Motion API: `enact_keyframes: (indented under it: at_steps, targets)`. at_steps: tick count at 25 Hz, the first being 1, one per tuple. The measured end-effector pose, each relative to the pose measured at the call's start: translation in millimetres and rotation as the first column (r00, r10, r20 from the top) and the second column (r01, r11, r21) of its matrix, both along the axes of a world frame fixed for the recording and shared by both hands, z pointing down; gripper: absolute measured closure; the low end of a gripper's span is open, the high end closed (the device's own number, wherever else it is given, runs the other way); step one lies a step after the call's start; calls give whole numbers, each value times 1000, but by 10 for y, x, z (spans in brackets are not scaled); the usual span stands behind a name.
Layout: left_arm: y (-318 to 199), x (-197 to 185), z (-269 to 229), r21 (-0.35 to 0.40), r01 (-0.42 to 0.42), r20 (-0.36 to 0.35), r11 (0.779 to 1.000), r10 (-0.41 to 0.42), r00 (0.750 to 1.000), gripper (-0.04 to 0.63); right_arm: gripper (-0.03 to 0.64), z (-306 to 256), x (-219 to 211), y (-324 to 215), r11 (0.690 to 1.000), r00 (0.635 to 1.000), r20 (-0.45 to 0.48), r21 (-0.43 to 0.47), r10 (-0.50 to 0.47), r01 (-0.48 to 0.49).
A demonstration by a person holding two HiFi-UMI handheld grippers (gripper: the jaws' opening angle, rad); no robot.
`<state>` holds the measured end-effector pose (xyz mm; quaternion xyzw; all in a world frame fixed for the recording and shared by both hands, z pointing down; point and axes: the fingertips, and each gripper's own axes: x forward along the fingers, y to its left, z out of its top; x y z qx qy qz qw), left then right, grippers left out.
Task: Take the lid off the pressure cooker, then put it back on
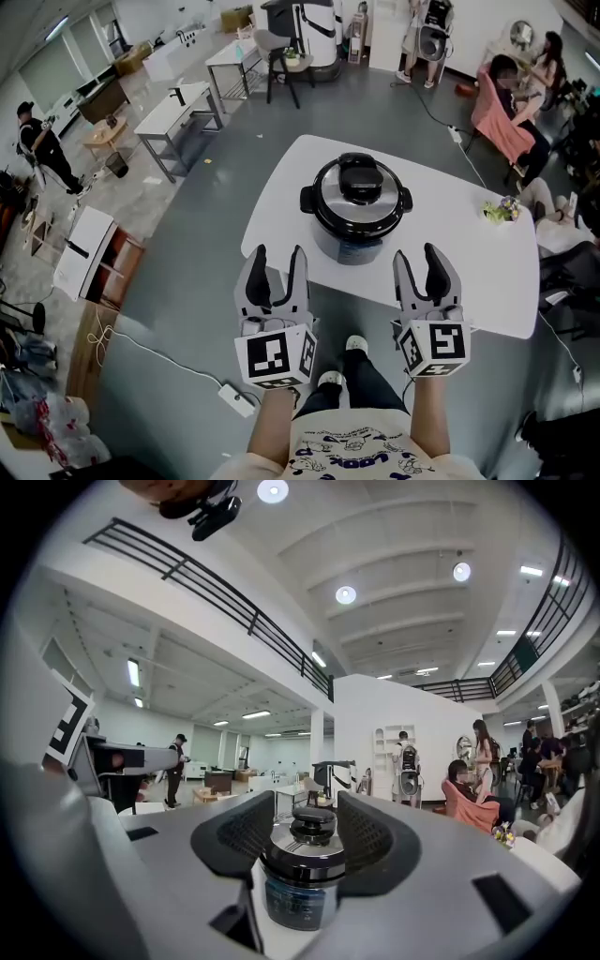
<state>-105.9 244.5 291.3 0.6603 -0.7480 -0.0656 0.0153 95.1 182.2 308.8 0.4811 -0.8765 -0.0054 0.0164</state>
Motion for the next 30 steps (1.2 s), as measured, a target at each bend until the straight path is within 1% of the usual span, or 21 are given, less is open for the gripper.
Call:
enact_keyframes:
  at_steps: [4, 11, 18, 25, 30]
  targets:
    - [-186, -63, 58, -13, 3, -7, 1000, -3, 1000, 374, 395, 52, -65, -177, 1000, 1000, -12, -11, -13, 13]
    - [-661, -132, 53, -20, 22, -9, 1000, -22, 1000, 374, 370, 41, -154, -701, 998, 998, -33, -23, -59, 58]
    - [-1233, -222, -10, -17, 59, -14, 998, -59, 998, 374, 364, -25, -244, -1377, 994, 994, -28, -24, -107, 106]
    - [-1800, -274, 34, -48, 83, -25, 995, -84, 996, 374, 348, -69, -367, -1980, 981, 981, -25, -37, -190, 189]
    - [-2122, -308, 27, -68, 99, -28, 993, -101, 994, 374, 342, -123, -450, -2293, 967, 967, -34, -44, -254, 252]
